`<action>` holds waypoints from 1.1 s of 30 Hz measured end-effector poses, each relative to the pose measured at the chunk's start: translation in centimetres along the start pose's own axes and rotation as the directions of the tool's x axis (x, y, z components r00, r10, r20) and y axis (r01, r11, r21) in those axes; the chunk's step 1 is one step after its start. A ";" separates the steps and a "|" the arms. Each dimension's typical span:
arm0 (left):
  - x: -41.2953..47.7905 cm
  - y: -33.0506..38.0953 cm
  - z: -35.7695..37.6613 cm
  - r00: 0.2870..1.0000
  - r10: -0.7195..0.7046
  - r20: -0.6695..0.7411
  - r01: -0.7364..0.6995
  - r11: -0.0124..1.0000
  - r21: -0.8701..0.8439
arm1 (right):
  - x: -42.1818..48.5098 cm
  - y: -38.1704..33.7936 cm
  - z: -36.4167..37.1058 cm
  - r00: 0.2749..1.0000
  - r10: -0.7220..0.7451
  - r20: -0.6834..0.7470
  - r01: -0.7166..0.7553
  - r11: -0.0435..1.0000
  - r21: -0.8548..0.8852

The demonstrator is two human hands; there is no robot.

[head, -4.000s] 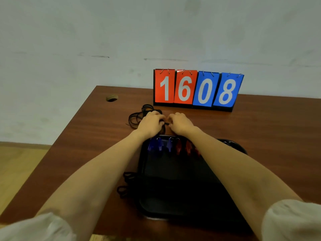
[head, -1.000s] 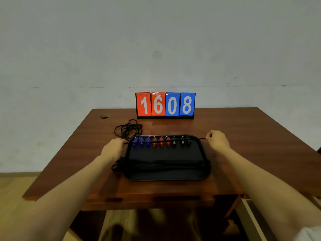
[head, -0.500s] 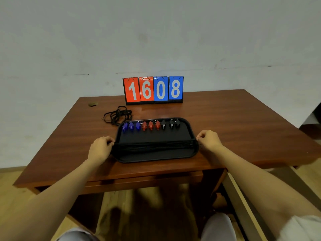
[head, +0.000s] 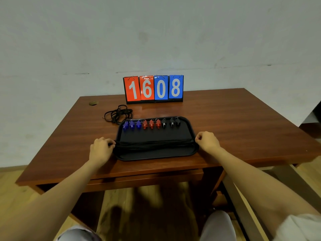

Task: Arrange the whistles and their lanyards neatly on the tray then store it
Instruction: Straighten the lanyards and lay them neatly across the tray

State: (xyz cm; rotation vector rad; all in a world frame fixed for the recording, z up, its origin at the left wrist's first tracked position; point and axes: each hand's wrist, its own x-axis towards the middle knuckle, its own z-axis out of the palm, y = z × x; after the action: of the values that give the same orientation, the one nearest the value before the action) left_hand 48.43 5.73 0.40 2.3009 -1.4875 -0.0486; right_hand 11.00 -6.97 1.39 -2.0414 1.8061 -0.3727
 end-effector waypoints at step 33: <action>2.8 4.3 1.3 0.961 0.277 0.025 -0.277 0.960 0.030 | 1.9 -11.5 2.7 0.877 -0.469 0.103 0.480 0.862 -0.165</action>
State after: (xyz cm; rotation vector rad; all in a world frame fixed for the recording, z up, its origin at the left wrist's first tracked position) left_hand 45.55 1.30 1.18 2.0993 -1.8193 0.0308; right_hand 22.68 -7.49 4.09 -2.5999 1.3224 -0.2774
